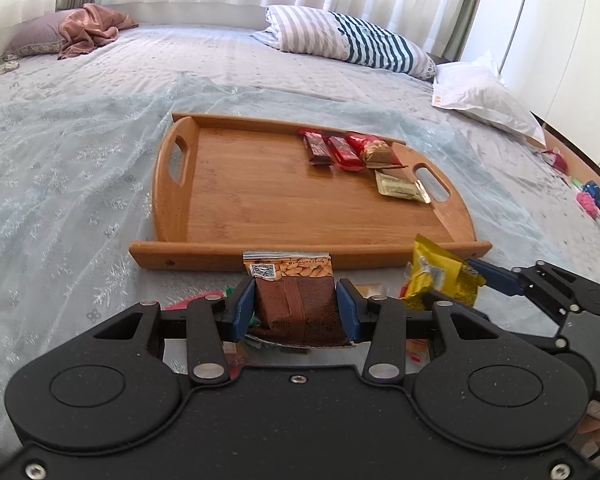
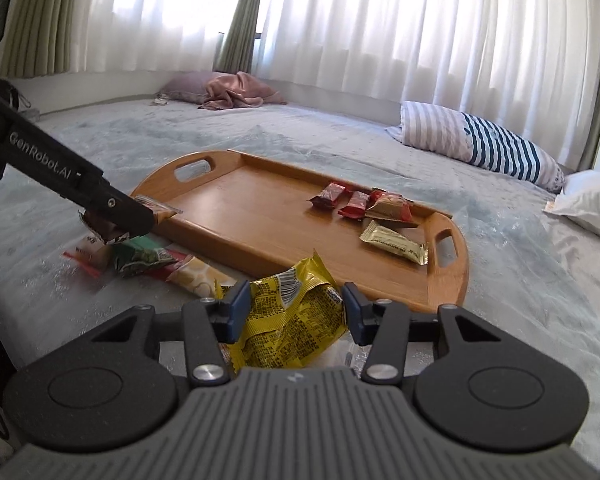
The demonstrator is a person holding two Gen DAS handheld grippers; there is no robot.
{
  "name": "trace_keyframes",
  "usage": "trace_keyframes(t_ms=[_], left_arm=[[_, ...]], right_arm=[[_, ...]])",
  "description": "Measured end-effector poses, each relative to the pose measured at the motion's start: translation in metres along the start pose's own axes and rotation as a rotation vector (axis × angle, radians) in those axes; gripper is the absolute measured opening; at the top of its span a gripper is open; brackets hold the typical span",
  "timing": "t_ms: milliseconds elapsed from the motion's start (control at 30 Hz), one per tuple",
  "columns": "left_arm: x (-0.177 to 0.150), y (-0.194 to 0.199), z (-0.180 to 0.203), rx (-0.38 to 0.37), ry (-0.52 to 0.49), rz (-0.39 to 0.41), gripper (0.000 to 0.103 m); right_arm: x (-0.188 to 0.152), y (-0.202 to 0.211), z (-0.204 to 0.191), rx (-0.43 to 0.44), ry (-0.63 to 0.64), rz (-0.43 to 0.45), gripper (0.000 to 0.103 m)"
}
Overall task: Organize snacks
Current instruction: 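Carry the almond bar and yellow chip bag over the tray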
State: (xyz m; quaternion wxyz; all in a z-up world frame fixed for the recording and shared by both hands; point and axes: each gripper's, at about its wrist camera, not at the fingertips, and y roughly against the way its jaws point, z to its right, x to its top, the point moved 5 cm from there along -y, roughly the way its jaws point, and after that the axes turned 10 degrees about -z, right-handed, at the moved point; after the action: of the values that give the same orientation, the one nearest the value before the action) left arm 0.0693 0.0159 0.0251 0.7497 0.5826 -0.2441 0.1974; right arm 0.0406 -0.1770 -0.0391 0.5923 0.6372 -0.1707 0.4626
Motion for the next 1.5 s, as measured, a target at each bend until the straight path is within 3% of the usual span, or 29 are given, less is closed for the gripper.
trace_keyframes(t_ms=[333, 833, 1167, 1500], left_arm=[[0.037, -0.009, -0.011, 0.003, 0.005, 0.036, 0.042], [0.127, -0.077, -0.029, 0.031, 0.061, 0.059, 0.042], [0.179, -0.145, -0.025, 0.036, 0.065, 0.002, 0.042], [0.193, -0.193, -0.021, 0.042, 0.098, -0.075, 0.042]], right_arm=[[0.033, -0.013, 0.025, 0.019, -0.086, 0.022, 0.053], [0.075, -0.096, 0.054, 0.046, -0.263, -0.05, 0.053], [0.083, -0.126, 0.052, 0.038, -0.266, -0.067, 0.053], [0.081, -0.14, 0.059, 0.049, -0.308, -0.084, 0.053]])
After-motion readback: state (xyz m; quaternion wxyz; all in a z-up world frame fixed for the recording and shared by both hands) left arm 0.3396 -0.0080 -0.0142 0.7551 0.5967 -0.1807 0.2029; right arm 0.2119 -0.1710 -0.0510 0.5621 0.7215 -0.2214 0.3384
